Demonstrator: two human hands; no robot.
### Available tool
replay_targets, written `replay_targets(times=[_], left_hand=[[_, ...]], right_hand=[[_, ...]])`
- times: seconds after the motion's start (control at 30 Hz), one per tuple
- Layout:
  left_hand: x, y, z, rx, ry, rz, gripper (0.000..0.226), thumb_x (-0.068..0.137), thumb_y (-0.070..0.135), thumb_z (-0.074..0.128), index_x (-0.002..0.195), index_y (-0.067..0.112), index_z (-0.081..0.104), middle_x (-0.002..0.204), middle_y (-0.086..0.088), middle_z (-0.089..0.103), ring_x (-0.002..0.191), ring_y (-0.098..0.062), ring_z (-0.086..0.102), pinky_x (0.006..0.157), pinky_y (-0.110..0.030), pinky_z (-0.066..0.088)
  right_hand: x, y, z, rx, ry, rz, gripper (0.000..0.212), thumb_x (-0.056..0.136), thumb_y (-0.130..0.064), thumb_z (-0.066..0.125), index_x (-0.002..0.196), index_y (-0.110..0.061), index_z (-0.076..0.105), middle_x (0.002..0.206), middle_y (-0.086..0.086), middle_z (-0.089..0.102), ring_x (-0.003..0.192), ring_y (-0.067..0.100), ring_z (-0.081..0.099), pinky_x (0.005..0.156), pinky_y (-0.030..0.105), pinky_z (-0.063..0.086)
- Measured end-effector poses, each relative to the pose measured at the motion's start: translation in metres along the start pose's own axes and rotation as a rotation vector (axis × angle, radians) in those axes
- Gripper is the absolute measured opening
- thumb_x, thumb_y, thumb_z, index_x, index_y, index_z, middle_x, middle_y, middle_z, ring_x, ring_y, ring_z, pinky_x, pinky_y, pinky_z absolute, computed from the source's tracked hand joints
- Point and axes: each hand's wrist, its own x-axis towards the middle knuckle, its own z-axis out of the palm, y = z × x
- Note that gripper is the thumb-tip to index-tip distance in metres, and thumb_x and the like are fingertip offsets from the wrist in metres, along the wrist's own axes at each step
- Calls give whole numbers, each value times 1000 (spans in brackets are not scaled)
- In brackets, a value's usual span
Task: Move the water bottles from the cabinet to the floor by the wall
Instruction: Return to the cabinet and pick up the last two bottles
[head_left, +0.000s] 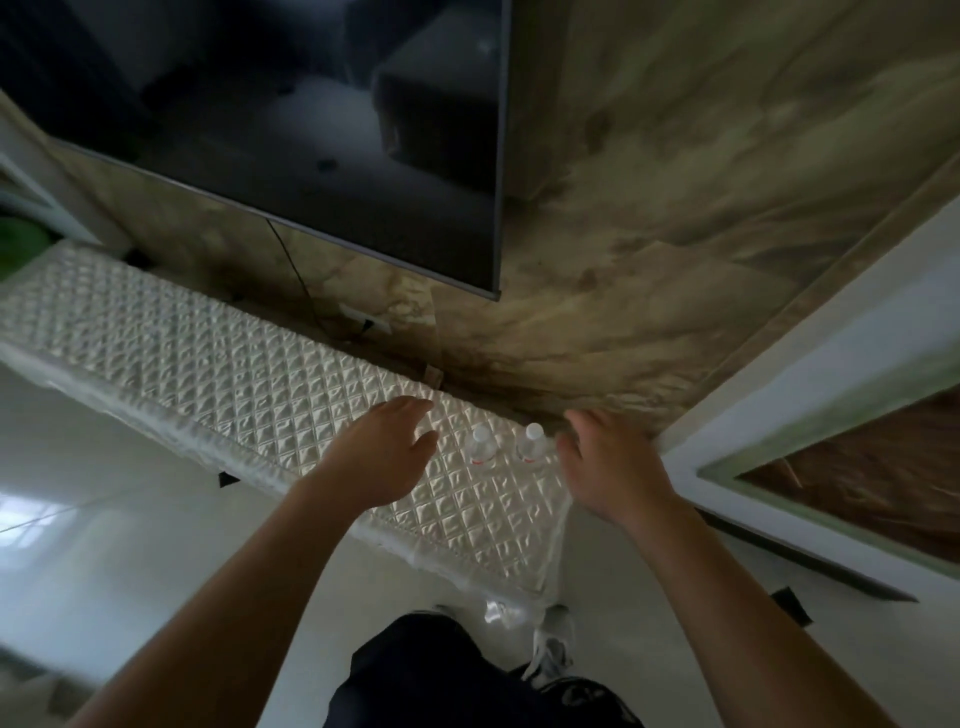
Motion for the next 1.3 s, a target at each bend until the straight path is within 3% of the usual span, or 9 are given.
replay_targets(times=[0.3, 0.4, 0.63, 0.83, 1.03, 1.2, 1.3], left_hand=[[47, -8, 37, -41, -79, -35, 53, 99, 40, 46, 148, 23, 35, 151, 2, 41, 135, -17, 43, 106, -36, 39], [73, -24, 56, -40, -110, -48, 57, 97, 42, 49, 149, 25, 31, 152, 2, 41, 134, -18, 44, 105, -41, 42], [134, -70, 125, -83, -188, -79, 69, 91, 41, 61, 150, 28, 29, 152, 1, 40, 122, -20, 55, 99, -36, 45], [171, -108, 203, -150, -254, -60, 79, 85, 43, 69, 150, 35, 25, 155, 6, 35, 133, -16, 45, 101, -31, 40], [201, -135, 264, -207, -203, -25, 93, 79, 48, 74, 152, 35, 18, 157, 8, 29, 128, -16, 50, 101, -34, 45], [215, -151, 301, -280, -156, 38, 102, 73, 51, 79, 152, 39, 15, 158, 14, 25, 138, -9, 36, 107, -30, 37], [219, -156, 317, -301, -123, 65, 105, 69, 52, 81, 151, 41, 16, 156, 18, 27, 133, -2, 35, 100, -25, 35]], right_hand=[[45, 27, 33, 72, -68, 17, 45, 99, -38, 39, 135, -13, 46, 135, 7, 52, 119, 25, 50, 95, 38, 42], [66, 41, 55, 98, -43, 54, 45, 98, -37, 44, 134, -12, 47, 133, 8, 54, 118, 24, 51, 93, 37, 42], [114, 80, 135, 171, -34, 122, 48, 95, -40, 50, 136, -16, 42, 135, 7, 50, 118, 23, 51, 90, 36, 44], [146, 107, 217, 257, -21, 174, 63, 89, -48, 56, 143, -23, 34, 141, -1, 48, 126, 17, 47, 96, 29, 41], [164, 131, 282, 368, 16, 242, 81, 82, -55, 63, 147, -21, 29, 148, -1, 42, 134, 14, 41, 104, 28, 36], [176, 141, 321, 448, 94, 265, 85, 75, -56, 68, 145, -21, 35, 145, -5, 44, 131, 9, 42, 101, 26, 37], [180, 143, 335, 486, 139, 258, 85, 72, -55, 71, 143, -21, 37, 139, -5, 50, 127, 12, 48, 101, 33, 44]])
